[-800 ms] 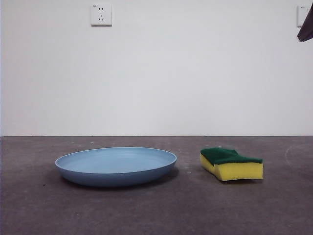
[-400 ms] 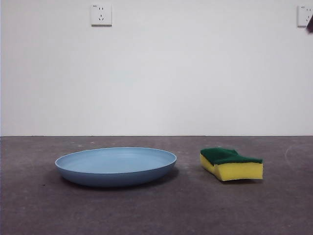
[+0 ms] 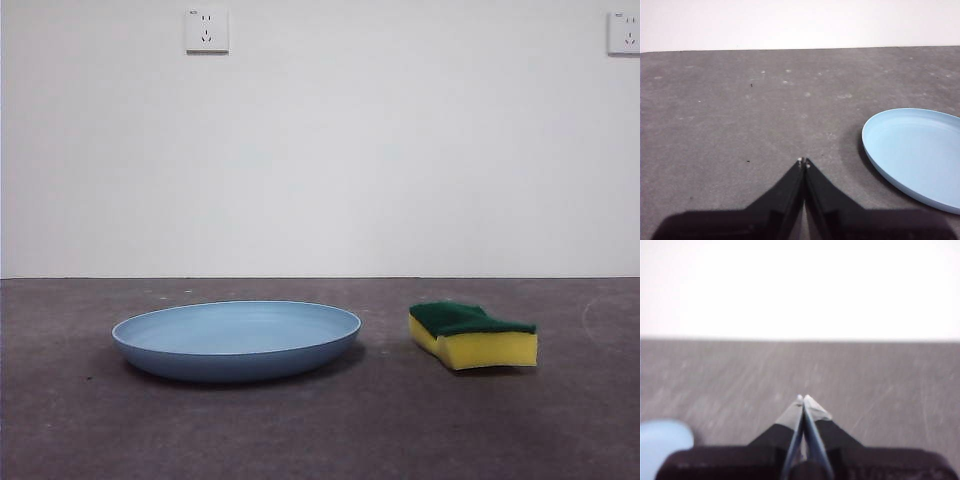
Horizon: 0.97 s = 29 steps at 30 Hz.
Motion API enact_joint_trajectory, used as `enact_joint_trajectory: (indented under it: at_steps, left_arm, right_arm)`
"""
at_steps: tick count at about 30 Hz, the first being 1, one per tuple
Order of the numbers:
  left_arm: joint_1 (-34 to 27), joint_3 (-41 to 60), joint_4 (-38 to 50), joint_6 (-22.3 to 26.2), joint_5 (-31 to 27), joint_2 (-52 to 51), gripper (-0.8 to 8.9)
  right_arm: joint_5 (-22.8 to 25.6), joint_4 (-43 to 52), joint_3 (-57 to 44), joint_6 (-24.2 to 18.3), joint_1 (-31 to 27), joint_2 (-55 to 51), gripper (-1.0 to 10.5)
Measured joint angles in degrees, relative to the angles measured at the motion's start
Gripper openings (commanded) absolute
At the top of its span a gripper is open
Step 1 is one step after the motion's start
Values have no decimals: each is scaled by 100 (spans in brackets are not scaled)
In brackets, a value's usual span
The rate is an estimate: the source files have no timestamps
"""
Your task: Pick up the plate,pick up the cloth,clean the plate with the cloth
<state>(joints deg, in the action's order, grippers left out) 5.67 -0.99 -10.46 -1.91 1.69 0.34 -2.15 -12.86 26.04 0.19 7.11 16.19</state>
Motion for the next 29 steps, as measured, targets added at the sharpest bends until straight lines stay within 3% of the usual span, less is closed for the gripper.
enact_joint_trajectory:
  at_steps: [6, 18, 29]
  left_arm:
    - [0, 0, 0, 0, 2, 0, -3]
    - [0, 0, 0, 0, 2, 0, -3]
    - [0, 0, 0, 0, 0, 0, -3]
  right_arm:
    - [-378, 396, -848, -4, -540, -592, 2]
    - [-387, 625, -2262, 166, -560, -1471, 2]
    - [-365, 330, -2507, 461, -560, -1578, 2]
